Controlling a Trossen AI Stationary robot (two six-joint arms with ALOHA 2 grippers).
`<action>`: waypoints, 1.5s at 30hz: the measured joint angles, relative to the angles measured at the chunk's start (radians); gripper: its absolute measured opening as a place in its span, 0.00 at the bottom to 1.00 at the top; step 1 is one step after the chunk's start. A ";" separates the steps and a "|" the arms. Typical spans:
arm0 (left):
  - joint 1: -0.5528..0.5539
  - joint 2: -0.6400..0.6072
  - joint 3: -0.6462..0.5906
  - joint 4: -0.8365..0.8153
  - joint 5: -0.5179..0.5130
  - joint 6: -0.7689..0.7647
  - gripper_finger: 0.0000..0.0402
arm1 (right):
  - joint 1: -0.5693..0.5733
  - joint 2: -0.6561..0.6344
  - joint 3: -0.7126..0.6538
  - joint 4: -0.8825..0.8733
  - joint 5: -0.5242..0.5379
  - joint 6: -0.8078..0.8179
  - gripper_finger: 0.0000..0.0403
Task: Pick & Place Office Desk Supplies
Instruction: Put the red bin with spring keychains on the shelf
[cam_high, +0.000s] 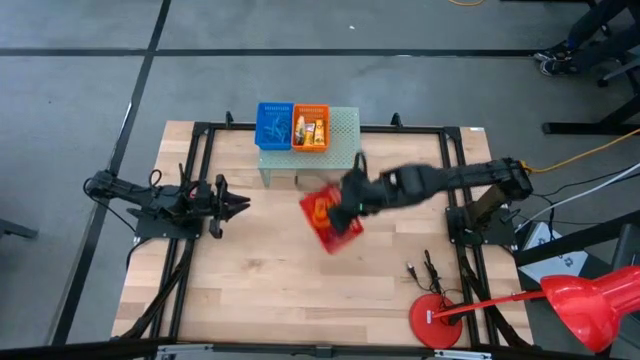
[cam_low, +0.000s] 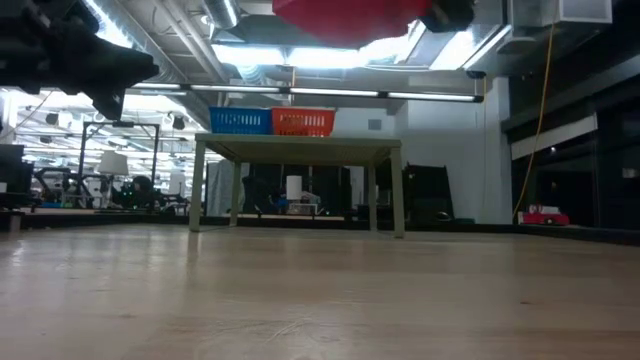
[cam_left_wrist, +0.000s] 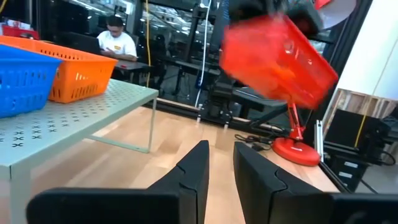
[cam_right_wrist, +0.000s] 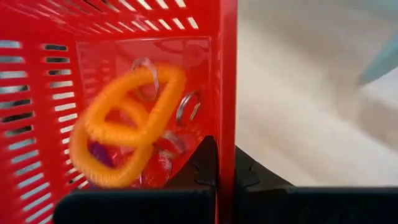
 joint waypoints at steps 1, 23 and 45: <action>0.003 0.000 0.000 0.000 0.000 0.000 0.17 | -0.025 0.000 0.031 -0.016 0.021 0.016 0.00; 0.005 0.000 0.000 0.001 0.000 0.000 0.18 | -0.755 0.005 0.276 -0.163 -0.142 -0.277 0.00; 0.005 0.000 0.000 0.001 0.000 0.000 0.17 | -0.873 0.117 0.008 0.037 -0.297 -0.305 0.00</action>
